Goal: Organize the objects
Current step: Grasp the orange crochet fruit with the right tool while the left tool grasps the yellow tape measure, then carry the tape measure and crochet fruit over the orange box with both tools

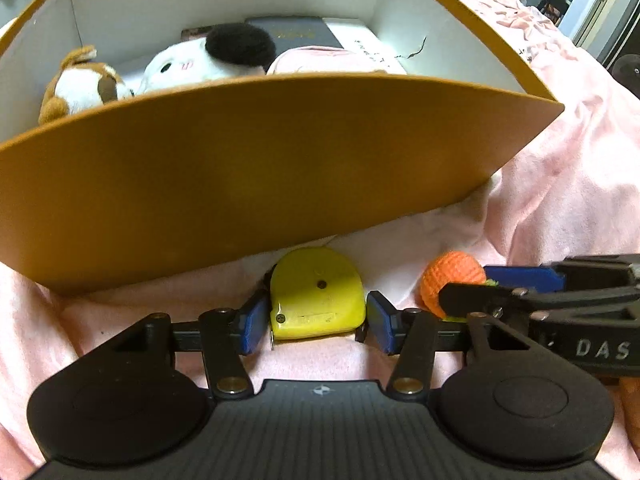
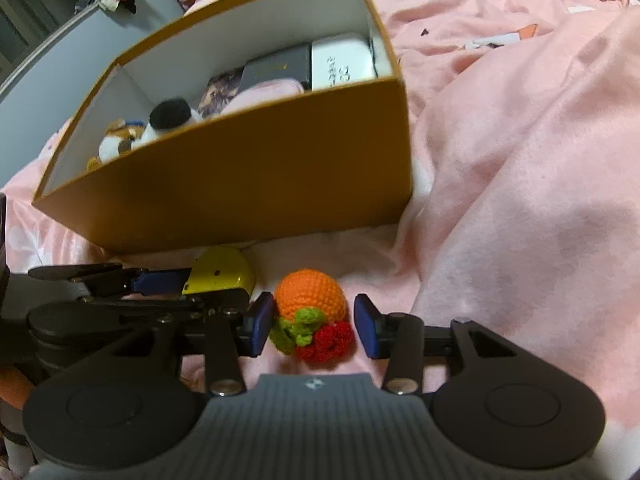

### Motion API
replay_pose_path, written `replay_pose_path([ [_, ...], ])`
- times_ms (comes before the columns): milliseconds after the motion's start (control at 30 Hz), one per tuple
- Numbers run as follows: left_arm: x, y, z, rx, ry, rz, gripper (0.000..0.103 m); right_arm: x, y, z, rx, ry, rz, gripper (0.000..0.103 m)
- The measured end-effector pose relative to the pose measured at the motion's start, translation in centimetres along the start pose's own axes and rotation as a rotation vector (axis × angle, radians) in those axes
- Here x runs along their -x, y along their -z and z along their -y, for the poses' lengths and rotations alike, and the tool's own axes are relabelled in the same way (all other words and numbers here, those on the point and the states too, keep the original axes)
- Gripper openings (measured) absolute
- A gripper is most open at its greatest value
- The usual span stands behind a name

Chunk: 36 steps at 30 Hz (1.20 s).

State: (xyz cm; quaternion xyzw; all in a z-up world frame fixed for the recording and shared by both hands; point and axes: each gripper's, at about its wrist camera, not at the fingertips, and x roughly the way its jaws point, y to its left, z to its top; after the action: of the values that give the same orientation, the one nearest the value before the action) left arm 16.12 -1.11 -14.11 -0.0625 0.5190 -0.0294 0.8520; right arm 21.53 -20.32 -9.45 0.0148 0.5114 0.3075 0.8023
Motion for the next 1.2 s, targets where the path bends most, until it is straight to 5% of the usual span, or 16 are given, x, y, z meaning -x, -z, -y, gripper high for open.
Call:
replay_pose_path([
  [200,0.1,0.6,0.8,-0.066,-0.024,0.023,0.061,-1.0,0.0,0.1,-0.016,-0.011,-0.008,0.043],
  [833,13.2,-0.5,-2.2,0.014,0.217,0.193,0.059,9.5,-1.7,-4.5,0.082,-0.11,0.214,0.041],
  [1033,16.6,-5.2,-3.5,-0.087,0.14,0.263,0.059,10.8,-5.8,-6.2,0.149,-0.168,0.231,0.041],
  [1200,14.8,-10.3,-4.6,-0.226,0.052,0.216,0.059,8.9,-10.2,-7.2,0.182,-0.167,0.211,0.041],
])
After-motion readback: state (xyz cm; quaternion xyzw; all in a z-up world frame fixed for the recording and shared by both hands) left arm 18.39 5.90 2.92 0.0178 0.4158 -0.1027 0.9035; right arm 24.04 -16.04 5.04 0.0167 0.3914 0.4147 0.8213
